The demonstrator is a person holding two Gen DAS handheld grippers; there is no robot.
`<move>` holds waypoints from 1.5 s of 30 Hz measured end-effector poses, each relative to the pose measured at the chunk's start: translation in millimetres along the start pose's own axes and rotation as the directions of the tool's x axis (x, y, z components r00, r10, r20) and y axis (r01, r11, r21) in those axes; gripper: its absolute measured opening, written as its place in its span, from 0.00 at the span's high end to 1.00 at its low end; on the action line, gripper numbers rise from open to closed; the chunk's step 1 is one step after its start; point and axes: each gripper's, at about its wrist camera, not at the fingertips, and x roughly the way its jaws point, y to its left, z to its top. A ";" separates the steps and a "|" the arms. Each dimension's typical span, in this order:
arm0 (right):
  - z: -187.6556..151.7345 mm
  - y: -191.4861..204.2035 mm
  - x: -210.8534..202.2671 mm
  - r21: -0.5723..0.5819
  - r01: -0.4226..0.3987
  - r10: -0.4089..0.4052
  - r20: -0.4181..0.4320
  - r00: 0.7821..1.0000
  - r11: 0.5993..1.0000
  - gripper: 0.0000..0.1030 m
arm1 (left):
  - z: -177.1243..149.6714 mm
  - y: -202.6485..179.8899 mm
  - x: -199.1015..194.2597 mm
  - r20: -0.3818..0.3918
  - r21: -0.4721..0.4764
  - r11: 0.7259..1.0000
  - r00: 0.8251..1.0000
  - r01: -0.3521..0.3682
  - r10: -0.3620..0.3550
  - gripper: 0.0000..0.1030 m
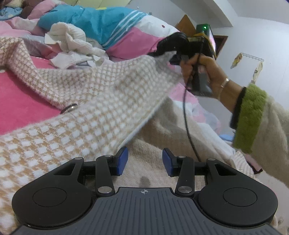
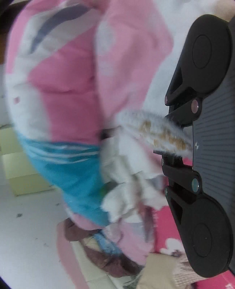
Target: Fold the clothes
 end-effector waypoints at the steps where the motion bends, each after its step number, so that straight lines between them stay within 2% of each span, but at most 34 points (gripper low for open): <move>1: 3.5 3.1 5.0 -0.014 0.004 -0.004 0.022 1.000 1.000 0.96 | 0.1 1.3 -0.5 0.004 -0.008 1.000 1.000 -0.002 0.002 0.59; 5: 17.3 15.4 25.1 -0.067 0.022 -0.015 0.109 0.994 0.998 0.96 | -0.1 6.8 -0.9 0.011 -0.038 0.999 1.000 -0.004 0.005 0.59; 7: 7.6 16.1 55.6 -0.077 0.029 -0.022 0.101 0.995 0.997 0.96 | -0.3 9.7 -0.3 0.009 -0.051 0.999 1.000 0.001 -0.001 0.59; 11: -24.1 11.0 117.8 -0.094 0.078 -0.078 0.006 0.997 0.992 0.96 | 0.1 13.9 -0.5 0.009 -0.072 0.997 1.000 0.016 -0.016 0.59; 14: -35.3 -0.7 135.4 -0.047 0.068 -0.071 -0.067 0.995 0.997 0.94 | 1.0 14.8 -0.5 0.008 -0.077 0.997 1.000 0.018 -0.018 0.59; 16: -27.5 -6.4 128.2 -0.005 0.044 -0.044 -0.099 0.994 0.999 0.85 | 1.4 15.1 -0.5 0.008 -0.079 0.997 1.000 0.018 -0.017 0.59; 17: -21.7 -8.9 123.6 0.015 0.032 -0.030 -0.127 0.992 0.999 0.67 | 1.5 15.5 -0.6 0.008 -0.081 0.997 1.000 0.018 -0.017 0.59; 18: -15.5 -13.1 115.8 0.042 0.015 -0.009 -0.144 0.989 0.999 0.58 | 1.5 15.9 -0.7 0.008 -0.084 0.996 1.000 0.018 -0.017 0.59; 20: -1.1 -23.4 90.7 0.078 -0.026 0.038 -0.157 0.987 0.997 0.57 | 1.7 17.1 -0.9 0.009 -0.092 0.996 1.000 0.020 -0.019 0.59; 22: 12.1 -34.5 58.2 0.089 -0.031 0.044 -0.148 0.988 0.996 0.57 | 2.5 19.0 -1.0 0.009 -0.103 0.994 1.000 0.023 -0.023 0.59; 26: 34.2 -63.2 -31.1 0.105 -0.017 0.028 -0.103 0.994 0.994 0.57 | 3.5 21.5 -1.3 0.009 -0.123 0.992 1.000 0.027 -0.027 0.59; 29: 41.3 -83.7 -106.6 0.049 0.029 -0.025 -0.089 0.996 0.998 0.57 | 4.2 23.6 -2.2 0.010 -0.144 0.989 0.999 0.031 -0.030 0.59; 32: 34.4 -98.5 -164.6 -0.013 0.082 -0.083 -0.108 0.991 0.997 0.54 | 5.3 25.9 -3.1 0.012 -0.168 0.985 0.999 0.032 -0.030 0.59; 35: 5.0 -107.9 -184.0 -0.091 0.163 -0.177 -0.184 0.967 0.983 0.40 | 6.0 28.0 -3.1 0.017 -0.186 0.982 1.000 0.028 -0.026 0.59; 39: -48.7 -123.7 -151.1 -0.132 0.260 -0.288 -0.299 0.910 0.957 0.40 | 6.5 28.9 -3.5 0.021 -0.195 0.981 1.000 0.025 -0.021 0.59; 43: -88.8 -130.0 -102.4 -0.245 0.312 -0.378 -0.309 0.872 0.918 0.40 | 6.6 31.1 -4.3 0.032 -0.208 0.978 0.999 0.031 -0.025 0.59; 44: -95.7 -130.2 -91.6 -0.285 0.321 -0.402 -0.301 0.864 0.903 0.38 | 6.6 31.9 -4.7 0.036 -0.214 0.976 0.999 0.034 -0.027 0.59; 45: -102.6 -130.5 -80.8 -0.324 0.330 -0.426 -0.293 0.856 0.887 0.31 | 6.7 33.2 -5.1 0.041 -0.223 0.974 0.999 0.039 -0.031 0.59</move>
